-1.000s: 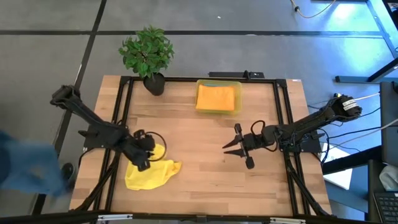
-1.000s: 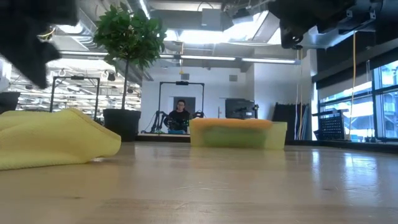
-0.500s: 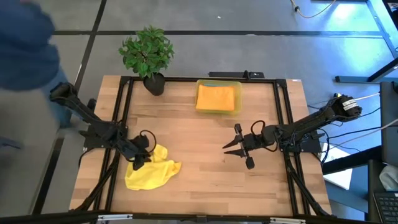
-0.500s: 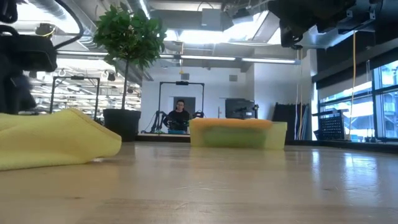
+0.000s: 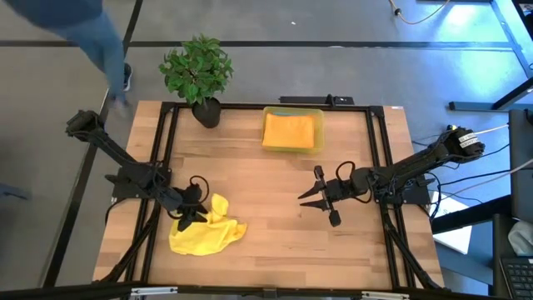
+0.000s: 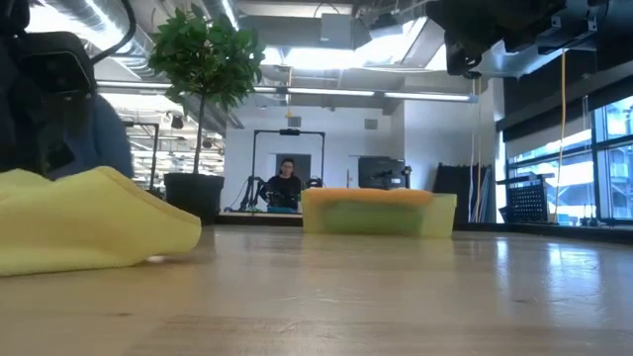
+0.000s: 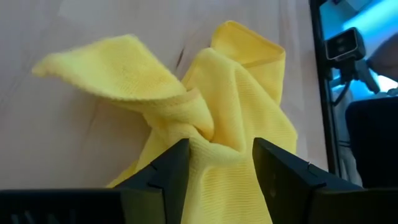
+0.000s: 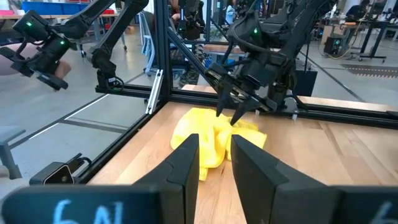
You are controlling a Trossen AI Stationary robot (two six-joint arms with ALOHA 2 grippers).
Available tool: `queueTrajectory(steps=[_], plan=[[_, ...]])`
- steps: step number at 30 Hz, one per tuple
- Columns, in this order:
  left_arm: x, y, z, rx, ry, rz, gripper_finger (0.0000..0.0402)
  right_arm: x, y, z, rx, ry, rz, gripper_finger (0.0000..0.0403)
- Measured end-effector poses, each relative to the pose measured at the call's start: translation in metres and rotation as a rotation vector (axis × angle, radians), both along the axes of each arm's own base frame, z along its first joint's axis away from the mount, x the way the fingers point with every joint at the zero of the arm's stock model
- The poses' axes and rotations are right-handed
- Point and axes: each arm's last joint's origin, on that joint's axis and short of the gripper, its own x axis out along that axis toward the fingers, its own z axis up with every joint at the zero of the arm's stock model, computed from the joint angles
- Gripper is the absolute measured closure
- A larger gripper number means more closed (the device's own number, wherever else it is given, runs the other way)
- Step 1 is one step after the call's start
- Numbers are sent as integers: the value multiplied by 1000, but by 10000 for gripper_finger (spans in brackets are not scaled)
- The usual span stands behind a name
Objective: Fold microfiber towels
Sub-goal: Fold the yellow microfiber towel
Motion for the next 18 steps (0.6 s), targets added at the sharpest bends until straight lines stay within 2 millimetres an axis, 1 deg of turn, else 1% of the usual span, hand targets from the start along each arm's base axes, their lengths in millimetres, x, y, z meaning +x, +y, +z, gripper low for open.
queueTrajectory(steps=[8, 18], plan=[[1, 0, -3, 29, 14, 8, 235, 0, 0, 0, 0, 0, 1, 309], [7, 4, -23, 98, 145, 87, 236, 0, 0, 0, -2, 0, 1, 309]])
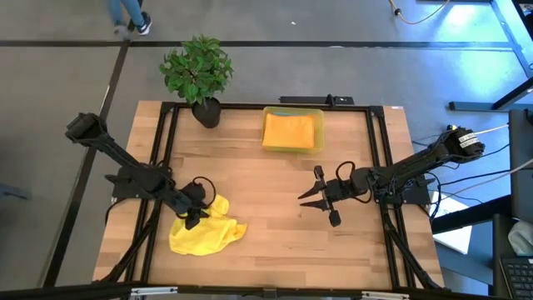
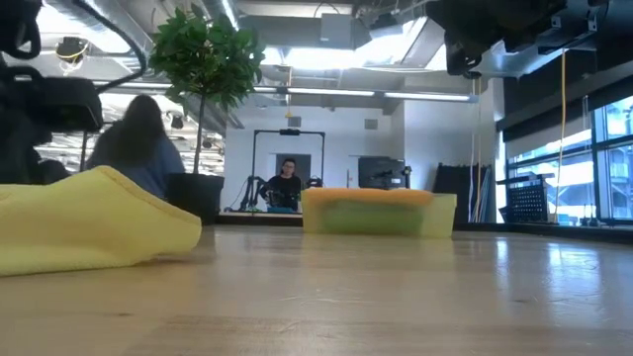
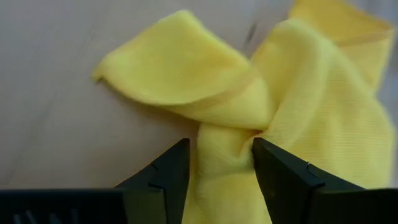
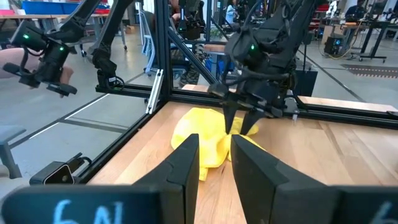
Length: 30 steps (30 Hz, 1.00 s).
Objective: Fold microfiber towels
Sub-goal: Fold the yellow microfiber towel
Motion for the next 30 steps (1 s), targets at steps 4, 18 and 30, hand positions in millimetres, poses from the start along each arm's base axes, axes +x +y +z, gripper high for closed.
queueTrajectory(steps=[4, 18, 30], plan=[[2, 1, -7, 40, 39, -16, 239, 0, 0, 0, -1, 0, 0, 309], [25, -5, 26, 421, -181, -172, 396, 1, -2, 2, -51, -33, -70, 309], [68, -25, 139, 969, -507, -276, 401, 1, -2, 6, -84, -93, -71, 308]])
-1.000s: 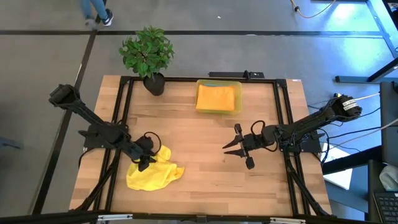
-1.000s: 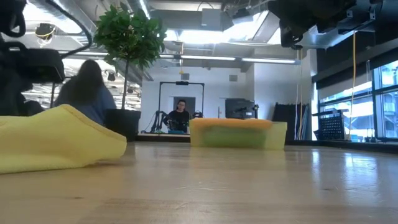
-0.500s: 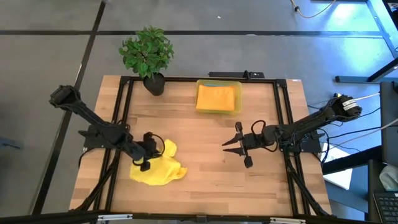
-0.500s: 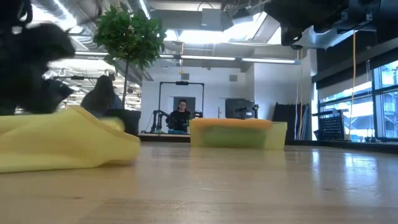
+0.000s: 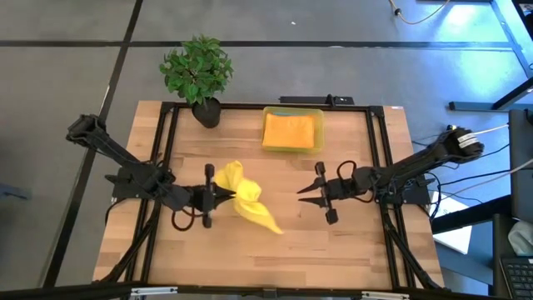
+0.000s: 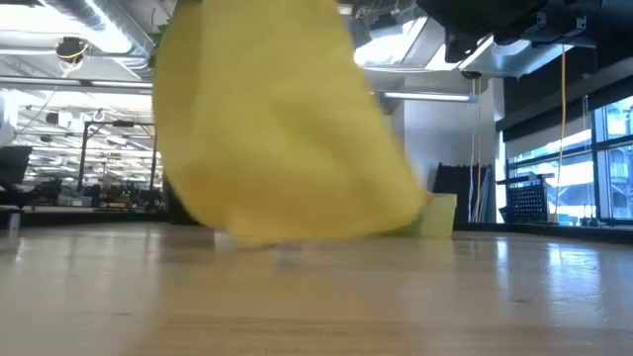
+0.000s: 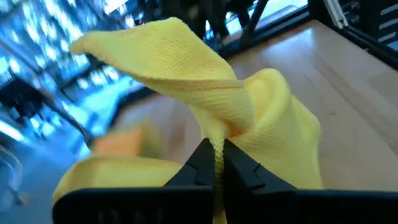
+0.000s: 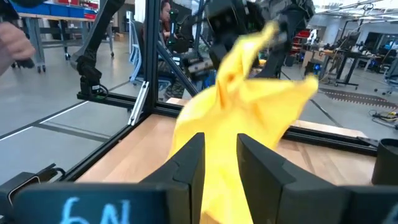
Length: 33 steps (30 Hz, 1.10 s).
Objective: Fold microfiber towels
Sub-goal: Fold the yellow microfiber towel
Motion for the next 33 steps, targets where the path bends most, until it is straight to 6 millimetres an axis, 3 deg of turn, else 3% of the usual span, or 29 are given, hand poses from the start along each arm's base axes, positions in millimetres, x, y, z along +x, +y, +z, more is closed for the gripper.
queueTrajectory(steps=[4, 16, 20, 26, 33], plan=[[9, -4, 9, 117, -6, -28, 401, 6, 2, -3, -3, -17, 0, 303], [35, -8, -20, 215, 95, -12, 401, 68, 16, 21, -37, 44, -13, 191], [34, -12, -21, 218, 95, -29, 401, 84, 13, 23, -32, 95, -32, 176], [31, -20, -20, 212, 77, -60, 401, 93, 6, 17, -27, 124, 12, 202], [31, -21, -19, 210, 72, -63, 401, 96, 9, 14, -40, 88, 152, 279]])
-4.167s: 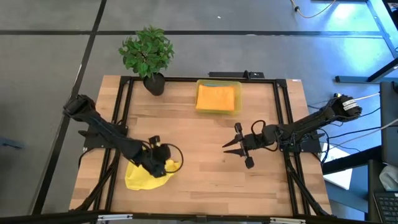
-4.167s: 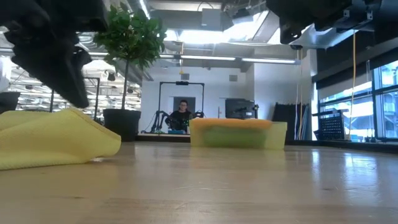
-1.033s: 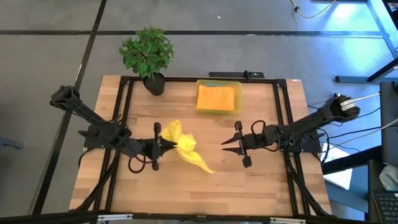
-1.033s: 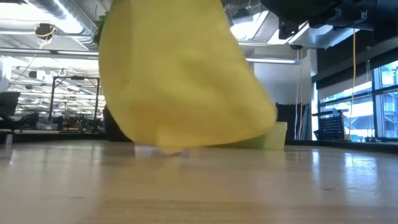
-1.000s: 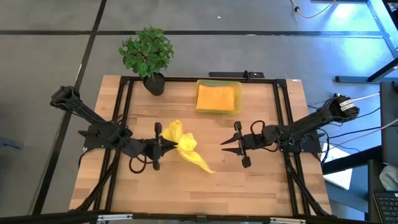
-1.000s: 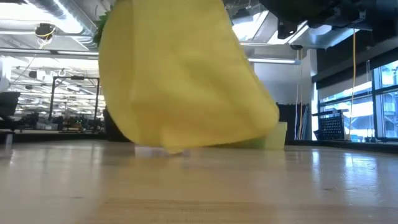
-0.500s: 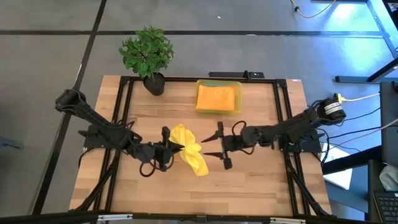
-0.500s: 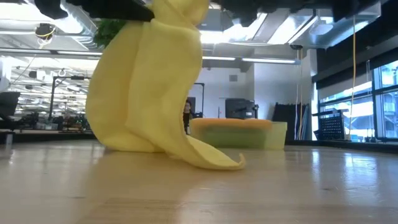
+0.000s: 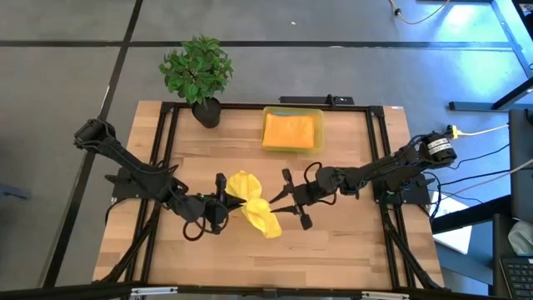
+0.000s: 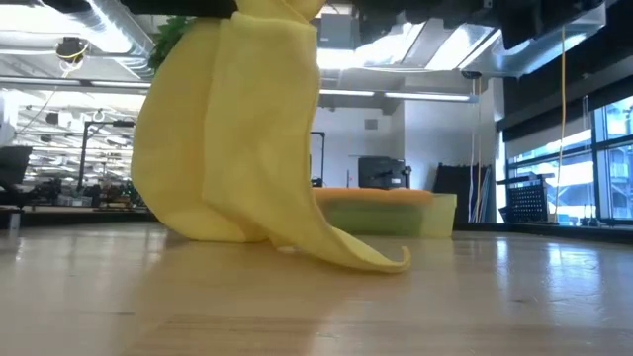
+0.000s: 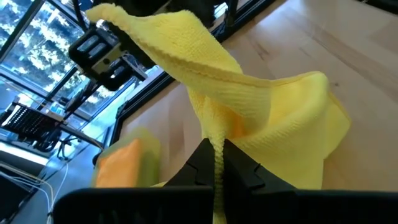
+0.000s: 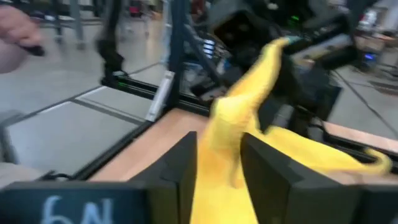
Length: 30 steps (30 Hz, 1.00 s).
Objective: Fold microfiber towels
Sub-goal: Fold the yellow microfiber towel
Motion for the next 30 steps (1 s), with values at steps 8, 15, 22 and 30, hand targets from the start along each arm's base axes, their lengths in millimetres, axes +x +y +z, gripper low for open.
queueTrajectory(steps=[8, 15, 22, 30], plan=[[3, 4, 2, -13, -18, 17, 402, 0, 1, 1, 8, -11, 29, 322], [5, 5, 3, -26, -30, 16, 401, 0, -1, 1, 1, -11, -26, 330], [5, 5, 4, -140, -40, 10, 377, 1, -2, 5, -75, -74, -92, 393], [-4, 8, 39, -365, -175, 47, 300, 0, 1, 4, -163, -74, -285, 399]])
